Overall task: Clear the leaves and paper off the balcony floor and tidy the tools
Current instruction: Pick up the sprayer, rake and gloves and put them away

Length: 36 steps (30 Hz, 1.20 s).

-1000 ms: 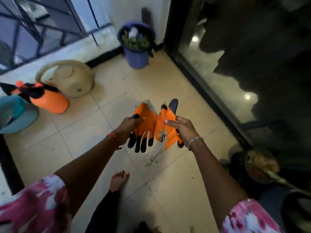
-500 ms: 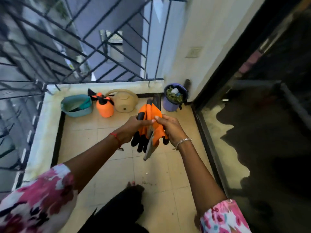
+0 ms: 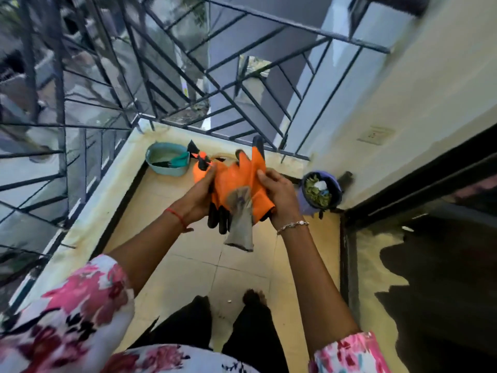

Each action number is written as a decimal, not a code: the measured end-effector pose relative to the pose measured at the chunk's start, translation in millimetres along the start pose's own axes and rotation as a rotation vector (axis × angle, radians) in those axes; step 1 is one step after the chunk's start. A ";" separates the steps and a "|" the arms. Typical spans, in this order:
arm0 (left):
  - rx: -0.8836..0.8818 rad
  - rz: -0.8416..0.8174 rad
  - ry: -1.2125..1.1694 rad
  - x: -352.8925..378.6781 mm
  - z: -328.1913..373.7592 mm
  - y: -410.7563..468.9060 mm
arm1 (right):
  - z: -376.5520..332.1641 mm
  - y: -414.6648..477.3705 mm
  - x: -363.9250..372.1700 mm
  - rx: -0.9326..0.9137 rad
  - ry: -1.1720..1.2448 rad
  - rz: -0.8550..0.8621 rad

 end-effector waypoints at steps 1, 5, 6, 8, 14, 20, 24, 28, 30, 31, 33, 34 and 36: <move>0.016 0.051 -0.024 -4.2 5.3 2.6 | -6.7 7.4 7.9 0.004 0.061 -0.093; 0.075 0.124 -0.199 -7.1 19.5 11.4 | -16.6 40.7 25.2 0.053 -0.100 -0.205; 0.090 0.129 -0.279 -6.9 22.1 11.1 | -16.2 51.2 25.6 0.052 -0.229 -0.184; 0.118 0.142 -0.370 -7.5 29.0 5.8 | -17.1 67.8 27.9 0.027 -0.439 -0.142; 0.205 0.184 -0.368 -33.4 45.1 4.7 | -15.1 111.3 70.4 -0.059 -0.709 -0.147; 0.229 0.385 -0.275 -110.0 71.2 34.6 | 61.0 165.6 126.3 0.431 -0.598 -0.427; 0.184 0.487 -0.221 -171.5 97.2 59.6 | 92.1 198.7 170.1 0.481 -0.540 -0.491; 0.105 0.554 -0.086 -218.1 112.7 88.5 | 105.0 253.2 204.8 0.283 -0.709 -0.459; 0.054 0.572 -0.025 -243.4 119.2 105.7 | 120.8 281.5 214.8 0.238 -0.783 -0.447; 0.030 0.582 -0.009 -257.2 121.9 117.5 | 131.8 297.4 217.3 0.235 -0.804 -0.428; 0.009 0.589 -0.004 -277.0 121.4 140.8 | 149.7 324.7 217.7 0.203 -0.839 -0.398; 0.017 0.592 -0.011 -290.9 118.6 159.2 | 163.6 343.8 217.3 0.193 -0.849 -0.386; 0.045 0.607 -0.013 -315.3 108.7 194.7 | 193.6 379.3 215.5 0.210 -0.852 -0.369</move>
Point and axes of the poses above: each hand's wrist, its own y-axis towards the middle knuckle, its own x-axis out of the palm, z = x × y, the point moved 7 cm from there along y, towards the middle knuckle, and after that the axes turned 1 degree about -z, right-handed, at the moved point
